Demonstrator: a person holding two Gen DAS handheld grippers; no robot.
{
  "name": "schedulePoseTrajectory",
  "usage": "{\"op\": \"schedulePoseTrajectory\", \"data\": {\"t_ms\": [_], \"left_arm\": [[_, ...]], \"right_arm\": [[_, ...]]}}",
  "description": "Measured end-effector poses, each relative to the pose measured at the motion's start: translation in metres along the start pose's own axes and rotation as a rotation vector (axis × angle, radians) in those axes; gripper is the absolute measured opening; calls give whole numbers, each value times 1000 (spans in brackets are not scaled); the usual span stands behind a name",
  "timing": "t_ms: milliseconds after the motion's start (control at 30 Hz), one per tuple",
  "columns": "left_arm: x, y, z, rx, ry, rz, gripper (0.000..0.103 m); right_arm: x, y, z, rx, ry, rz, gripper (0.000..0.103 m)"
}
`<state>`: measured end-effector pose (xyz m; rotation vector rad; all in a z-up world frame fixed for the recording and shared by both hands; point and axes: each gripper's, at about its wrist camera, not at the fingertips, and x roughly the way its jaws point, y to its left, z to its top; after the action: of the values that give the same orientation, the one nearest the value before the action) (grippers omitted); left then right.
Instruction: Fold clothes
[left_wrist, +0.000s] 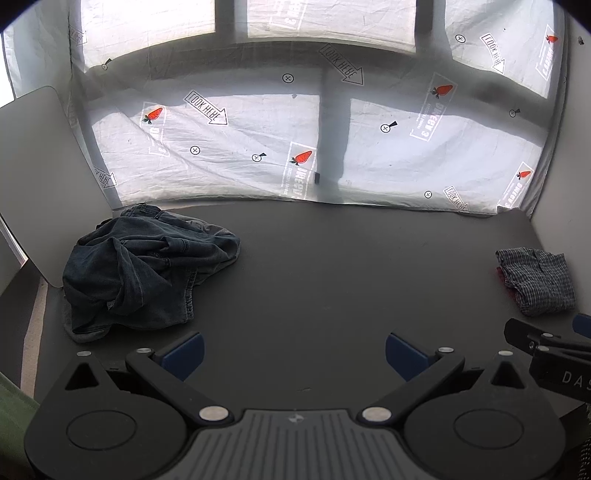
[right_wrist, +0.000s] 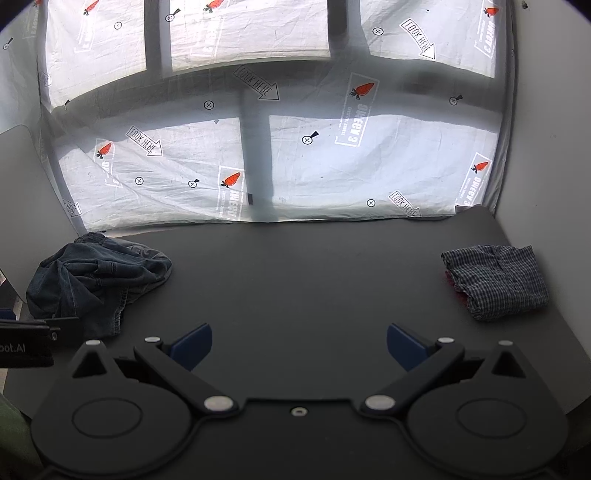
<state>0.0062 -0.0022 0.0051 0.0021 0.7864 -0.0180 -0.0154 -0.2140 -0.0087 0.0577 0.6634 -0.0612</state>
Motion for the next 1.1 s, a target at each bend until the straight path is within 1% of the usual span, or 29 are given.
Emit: {"op": "schedulePoseTrajectory", "data": {"t_ms": [167,400,833,1100], "left_arm": [[5,5,-1,-14,8,1,103],[8,11,1,-28,7,18,103],[17,8,4,-24,25,5,103],[25,2,9,-41,23,-23,103]], "right_arm": [[2,8,3,-32,2,5,102],[6,11,6,-37,2,18,102],[12,8,7,-21,-1,9,102],[22,1,8,-13,2,14,102]]}}
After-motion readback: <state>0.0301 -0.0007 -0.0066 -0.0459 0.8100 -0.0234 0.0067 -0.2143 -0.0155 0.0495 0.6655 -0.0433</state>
